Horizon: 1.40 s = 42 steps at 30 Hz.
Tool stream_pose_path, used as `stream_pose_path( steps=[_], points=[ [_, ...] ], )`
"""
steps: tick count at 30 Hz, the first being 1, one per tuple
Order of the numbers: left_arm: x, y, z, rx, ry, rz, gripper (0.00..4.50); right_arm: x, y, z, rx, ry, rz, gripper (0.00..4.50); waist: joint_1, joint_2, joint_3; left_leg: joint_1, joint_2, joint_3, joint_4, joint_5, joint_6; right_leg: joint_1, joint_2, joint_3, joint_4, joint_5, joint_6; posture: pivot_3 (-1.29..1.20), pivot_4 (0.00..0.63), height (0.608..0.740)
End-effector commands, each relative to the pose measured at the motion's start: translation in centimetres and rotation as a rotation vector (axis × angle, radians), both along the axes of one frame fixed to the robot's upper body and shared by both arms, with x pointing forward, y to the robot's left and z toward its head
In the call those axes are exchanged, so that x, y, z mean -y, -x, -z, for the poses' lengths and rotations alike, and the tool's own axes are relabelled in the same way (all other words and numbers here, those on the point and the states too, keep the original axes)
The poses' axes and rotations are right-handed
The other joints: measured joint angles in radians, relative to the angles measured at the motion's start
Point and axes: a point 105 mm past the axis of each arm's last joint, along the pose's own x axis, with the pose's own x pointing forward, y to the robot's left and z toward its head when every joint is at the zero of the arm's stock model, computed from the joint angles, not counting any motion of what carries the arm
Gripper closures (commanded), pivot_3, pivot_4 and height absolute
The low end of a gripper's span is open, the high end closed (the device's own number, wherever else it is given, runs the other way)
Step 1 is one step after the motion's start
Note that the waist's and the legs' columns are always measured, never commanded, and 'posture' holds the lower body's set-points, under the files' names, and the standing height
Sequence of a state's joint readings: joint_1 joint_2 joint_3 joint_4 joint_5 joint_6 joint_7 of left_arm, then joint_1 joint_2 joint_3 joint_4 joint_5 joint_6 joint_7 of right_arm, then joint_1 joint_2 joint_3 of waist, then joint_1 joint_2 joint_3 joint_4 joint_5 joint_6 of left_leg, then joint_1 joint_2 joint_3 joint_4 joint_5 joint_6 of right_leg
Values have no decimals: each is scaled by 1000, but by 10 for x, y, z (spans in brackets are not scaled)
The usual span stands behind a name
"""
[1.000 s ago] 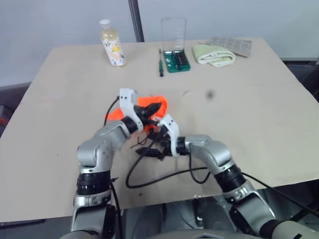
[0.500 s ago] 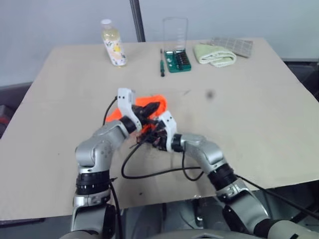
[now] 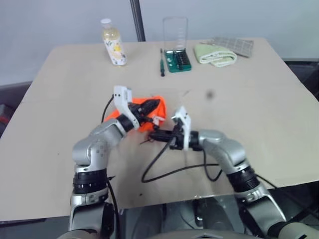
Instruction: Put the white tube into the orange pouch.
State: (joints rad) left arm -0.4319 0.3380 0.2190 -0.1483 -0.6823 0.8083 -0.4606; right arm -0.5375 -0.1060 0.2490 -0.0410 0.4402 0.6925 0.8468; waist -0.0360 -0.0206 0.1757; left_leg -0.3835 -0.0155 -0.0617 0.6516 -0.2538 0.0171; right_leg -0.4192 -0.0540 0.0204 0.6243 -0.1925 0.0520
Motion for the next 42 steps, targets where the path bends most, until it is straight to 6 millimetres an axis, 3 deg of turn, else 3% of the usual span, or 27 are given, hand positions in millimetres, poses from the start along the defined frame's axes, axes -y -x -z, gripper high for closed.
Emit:
stream_pose_path(
  steps=[1, 2, 7, 11, 16, 22, 26, 33, 37, 42],
  points=[
    [-2, 5, -10, 76, -90, -4, 1881, 8, 4, -44, 104, -73, -45, 4500, -1, 0, 0, 0, 0, 0, 0, 0, 0, 0, 0, 0, 0, 0, 0, 0, 150, 740],
    [-4, 7, -9, 87, -126, 4, 1657, 10, 3, -52, 117, -81, -46, 4500, -1, 0, 0, 0, 0, 0, 0, 0, 0, 0, 0, 0, 1, 0, 0, 0, 150, 740],
    [-15, 18, -17, 233, -367, 40, 1657, 19, 2, -80, 185, -90, -66, 4500, -4, 0, 0, 0, 1, 1, -2, 0, 0, -1, 1, 1, 0, 0, 0, 0, 150, 740],
    [-16, 20, -29, 359, -496, 70, 1657, 25, 2, -84, 267, -12, -97, 4500, 5, 0, 0, -2, 0, 2, -2, 0, 0, -2, 0, 1, -1, 0, 0, 0, 150, 740],
    [-21, 14, -63, 421, -352, 32, 1657, 42, -18, -97, 465, 162, -49, 4500, 17, 0, 1, -7, 0, 2, 0, 0, 0, -6, -1, 0, -2, 0, 0, 0, 150, 740],
    [-12, 23, -83, 434, -189, 122, 1657, 63, -47, -81, 768, 508, -8, 4500, 18, 0, 1, -12, 0, 5, 1, 0, 0, -12, -1, 0, 0, 0, 0, 0, 150, 740],
    [5, 42, -74, 393, -190, 309, 1657, 67, -59, -81, 855, 561, 14, 4500, 16, 0, 1, -14, 0, 8, 1, 3, -4, -14, -1, 1, 0, 0, 0, 0, 150, 740],
    [30, 57, -61, 382, -254, 469, 1657, 64, -71, -94, 963, 563, 81, 4500, 20, 0, 1, -14, 1, 9, 1, 3, -4, -14, -1, 1, 0, 0, 0, 0, 150, 740],
    [38, 48, -60, 385, -249, 449, 1657, 62, -78, -110, 1059, 545, 169, 4500, 20, 0, 1, -14, 0, 9, 1, 3, -4, -14, -1, 1, 1, 0, 0, 0, 150, 740],
    [45, 28, -67, 410, -226, 364, 1657, 55, -75, -114, 1096, 517, 181, 4500, 22, 0, 1, -14, 0, 9, 1, 3, -4, -14, -1, 1, 1, 0, 0, 0, 150, 740]
  ],
)
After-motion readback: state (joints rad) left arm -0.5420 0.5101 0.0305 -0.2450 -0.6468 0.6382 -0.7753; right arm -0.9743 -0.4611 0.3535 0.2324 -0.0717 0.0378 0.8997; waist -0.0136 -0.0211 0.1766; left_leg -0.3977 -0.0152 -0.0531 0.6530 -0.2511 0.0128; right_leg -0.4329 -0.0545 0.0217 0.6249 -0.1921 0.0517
